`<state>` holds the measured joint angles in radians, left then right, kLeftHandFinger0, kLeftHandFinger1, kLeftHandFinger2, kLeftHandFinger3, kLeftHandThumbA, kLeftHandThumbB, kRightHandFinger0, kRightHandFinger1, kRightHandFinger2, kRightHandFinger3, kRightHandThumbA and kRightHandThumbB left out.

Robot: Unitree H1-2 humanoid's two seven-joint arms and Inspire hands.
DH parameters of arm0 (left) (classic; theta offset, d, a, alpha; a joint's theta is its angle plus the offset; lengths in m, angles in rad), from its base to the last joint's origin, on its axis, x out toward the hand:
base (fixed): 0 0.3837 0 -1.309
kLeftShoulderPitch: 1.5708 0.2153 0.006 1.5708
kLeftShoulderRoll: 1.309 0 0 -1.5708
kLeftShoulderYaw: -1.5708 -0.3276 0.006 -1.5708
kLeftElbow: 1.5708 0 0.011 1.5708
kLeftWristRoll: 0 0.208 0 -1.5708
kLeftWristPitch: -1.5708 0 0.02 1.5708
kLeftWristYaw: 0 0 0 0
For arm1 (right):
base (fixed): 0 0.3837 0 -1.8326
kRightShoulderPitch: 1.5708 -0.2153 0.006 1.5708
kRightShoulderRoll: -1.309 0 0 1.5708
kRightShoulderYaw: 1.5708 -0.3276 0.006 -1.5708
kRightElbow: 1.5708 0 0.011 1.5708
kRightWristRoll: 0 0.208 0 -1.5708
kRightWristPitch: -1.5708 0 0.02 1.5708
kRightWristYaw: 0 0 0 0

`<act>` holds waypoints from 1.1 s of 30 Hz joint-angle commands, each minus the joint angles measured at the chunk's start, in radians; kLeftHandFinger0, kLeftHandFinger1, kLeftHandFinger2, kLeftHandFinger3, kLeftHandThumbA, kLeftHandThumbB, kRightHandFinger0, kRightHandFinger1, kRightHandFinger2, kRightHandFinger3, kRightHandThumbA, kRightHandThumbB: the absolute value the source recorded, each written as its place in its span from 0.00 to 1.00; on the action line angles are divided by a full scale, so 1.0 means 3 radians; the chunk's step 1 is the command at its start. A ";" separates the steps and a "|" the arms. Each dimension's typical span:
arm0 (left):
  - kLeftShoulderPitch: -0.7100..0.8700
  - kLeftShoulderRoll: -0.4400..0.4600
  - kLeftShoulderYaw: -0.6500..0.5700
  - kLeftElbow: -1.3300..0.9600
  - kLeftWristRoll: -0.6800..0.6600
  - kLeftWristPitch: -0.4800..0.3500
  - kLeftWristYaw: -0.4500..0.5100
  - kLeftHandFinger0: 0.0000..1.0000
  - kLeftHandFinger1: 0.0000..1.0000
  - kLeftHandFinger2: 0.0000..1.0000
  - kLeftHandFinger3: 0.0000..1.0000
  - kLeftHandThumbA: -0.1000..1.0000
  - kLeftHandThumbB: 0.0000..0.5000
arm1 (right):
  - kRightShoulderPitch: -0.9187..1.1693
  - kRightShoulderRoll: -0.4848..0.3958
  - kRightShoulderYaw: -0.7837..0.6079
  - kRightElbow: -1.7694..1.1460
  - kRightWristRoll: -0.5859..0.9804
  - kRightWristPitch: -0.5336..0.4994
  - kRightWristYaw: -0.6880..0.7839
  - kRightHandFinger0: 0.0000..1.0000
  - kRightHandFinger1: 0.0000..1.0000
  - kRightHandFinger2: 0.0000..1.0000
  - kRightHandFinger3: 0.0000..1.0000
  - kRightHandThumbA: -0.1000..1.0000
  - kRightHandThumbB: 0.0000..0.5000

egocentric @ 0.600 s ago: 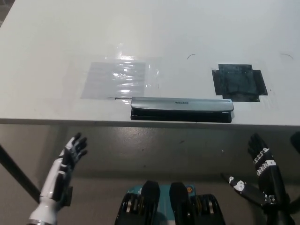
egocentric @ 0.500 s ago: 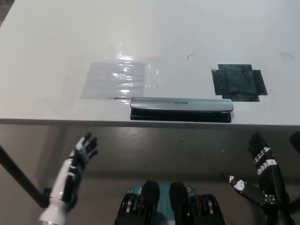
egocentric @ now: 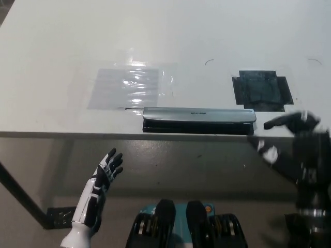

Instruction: The paper pin puncher is placed at the center of the table and close to the robot and the robot uses its right fist to press on the paper pin puncher

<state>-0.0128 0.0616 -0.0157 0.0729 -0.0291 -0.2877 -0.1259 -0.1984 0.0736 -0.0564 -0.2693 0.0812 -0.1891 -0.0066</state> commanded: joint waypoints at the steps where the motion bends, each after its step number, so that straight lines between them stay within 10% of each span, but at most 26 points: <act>1: 0.0001 0.0068 0.0049 -0.0013 0.0077 -0.0214 0.0065 1.00 1.00 1.00 1.00 1.00 0.51 | -0.0824 0.0018 0.0092 -0.0605 0.0452 0.1116 -0.0050 0.00 0.00 0.00 0.00 1.00 0.42; 6: -0.0018 0.0139 0.0056 0.0075 0.0090 -0.0294 0.0026 1.00 1.00 1.00 1.00 1.00 0.50 | -0.1735 0.0080 0.0162 -0.0045 0.0360 0.1222 -0.0002 0.00 0.00 0.00 0.00 1.00 0.40; 7: -0.0016 0.0139 0.0052 0.0075 0.0098 -0.0291 0.0029 1.00 1.00 1.00 1.00 1.00 0.52 | -0.1795 0.0108 0.0157 0.0034 0.0336 0.1230 -0.0029 0.05 0.06 0.10 0.10 1.00 0.26; 12: 0.0002 0.0151 0.0027 0.0102 0.0159 -0.0366 0.0034 1.00 1.00 1.00 1.00 1.00 0.55 | -0.2143 0.0291 0.0053 0.0812 0.0547 0.1152 -0.0044 0.00 0.00 0.00 0.00 1.00 0.44; 33: -0.0035 0.0166 0.0032 0.0106 0.0156 -0.0414 0.0010 1.00 1.00 1.00 1.00 1.00 0.63 | -0.2483 0.0311 -0.0109 0.3183 0.0246 0.0284 -0.0182 0.00 0.00 0.10 0.00 1.00 0.23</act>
<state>-0.0132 0.0993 -0.0056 0.1266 0.0187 -0.3664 -0.1274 -0.9327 0.1612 -0.0850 0.6391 0.1703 0.0123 -0.0483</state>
